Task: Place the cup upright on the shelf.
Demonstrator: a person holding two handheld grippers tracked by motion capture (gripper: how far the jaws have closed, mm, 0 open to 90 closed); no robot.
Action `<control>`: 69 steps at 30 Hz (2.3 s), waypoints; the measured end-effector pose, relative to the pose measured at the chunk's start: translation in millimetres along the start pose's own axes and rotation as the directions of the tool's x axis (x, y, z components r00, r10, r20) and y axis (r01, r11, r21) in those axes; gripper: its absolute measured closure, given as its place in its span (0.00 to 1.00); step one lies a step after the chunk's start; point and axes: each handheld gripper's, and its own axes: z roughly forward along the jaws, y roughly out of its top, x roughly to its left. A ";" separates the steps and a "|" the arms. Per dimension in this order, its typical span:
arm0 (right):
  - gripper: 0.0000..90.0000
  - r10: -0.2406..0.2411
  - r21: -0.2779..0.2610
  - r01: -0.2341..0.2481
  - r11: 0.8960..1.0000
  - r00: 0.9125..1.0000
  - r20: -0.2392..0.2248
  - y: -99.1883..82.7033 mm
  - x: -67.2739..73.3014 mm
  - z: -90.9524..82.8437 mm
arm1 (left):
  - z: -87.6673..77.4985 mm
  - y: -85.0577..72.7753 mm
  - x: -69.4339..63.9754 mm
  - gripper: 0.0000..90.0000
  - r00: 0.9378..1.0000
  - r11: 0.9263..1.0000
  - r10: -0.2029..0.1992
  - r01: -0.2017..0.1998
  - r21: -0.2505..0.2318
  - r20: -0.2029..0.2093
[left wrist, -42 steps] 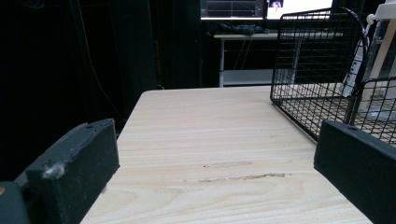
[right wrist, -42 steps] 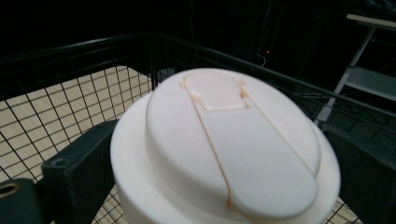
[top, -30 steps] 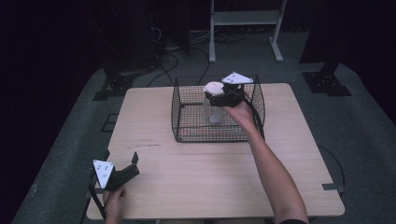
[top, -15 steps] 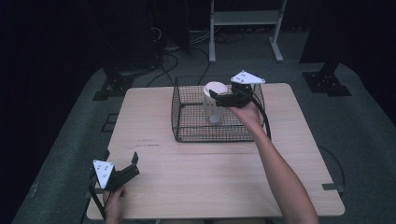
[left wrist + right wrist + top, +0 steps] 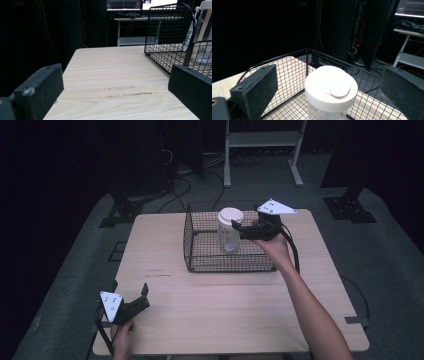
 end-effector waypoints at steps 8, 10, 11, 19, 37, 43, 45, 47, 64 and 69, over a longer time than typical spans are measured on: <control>0.01 -0.016 -0.008 0.016 1.000 1.000 0.015 -2.0 -1.8 -15.2 | 0.1 -0.1 -0.1 0.00 1.000 1.000 0.001 -0.001 0.002 0.001; 0.01 -0.016 -0.010 0.016 1.000 1.000 0.017 -2.4 -2.0 -16.5 | 0.1 -0.1 -0.1 0.00 1.000 1.000 0.001 -0.001 0.002 0.001; 0.01 -0.008 -0.010 0.008 1.000 1.000 0.013 -2.9 -2.3 -17.9 | 0.1 -0.1 0.0 0.00 1.000 1.000 0.001 -0.001 0.001 0.001; 0.01 -0.021 -0.008 0.021 1.000 1.000 0.000 -2.2 0.9 -28.3 | 0.2 -0.1 0.0 0.00 1.000 1.000 -0.002 0.002 0.000 0.000; 0.01 -0.027 -0.021 0.026 0.999 0.999 -0.024 -7.5 3.7 -60.4 | 0.0 -0.1 -0.5 0.00 1.000 1.000 0.007 -0.007 0.001 0.001; 0.01 -0.036 -0.016 0.036 0.999 0.999 -0.014 -13.2 2.1 -71.4 | 0.2 -0.1 -0.7 0.00 1.000 1.000 0.008 -0.008 0.001 0.001; 0.01 -0.043 -0.017 0.043 0.999 0.999 -0.010 -15.6 2.0 -75.1 | 0.1 -0.1 -0.6 0.00 1.000 1.000 0.007 -0.007 0.000 0.001; 0.01 -0.047 -0.010 0.047 0.999 0.999 -0.008 -17.4 1.5 -78.5 | 0.1 -0.1 -0.6 0.00 1.000 1.000 0.007 -0.007 0.001 0.000; 0.01 -0.051 -0.001 0.051 0.999 0.999 -0.018 -34.9 4.8 -105.1 | 0.4 -0.1 -0.7 0.00 1.000 1.000 0.007 -0.007 0.003 -0.001; 0.01 -0.054 -0.002 0.054 0.999 0.998 -0.017 -40.4 6.2 -110.0 | 0.4 -0.2 -0.9 0.00 1.000 1.000 0.006 -0.006 0.002 0.000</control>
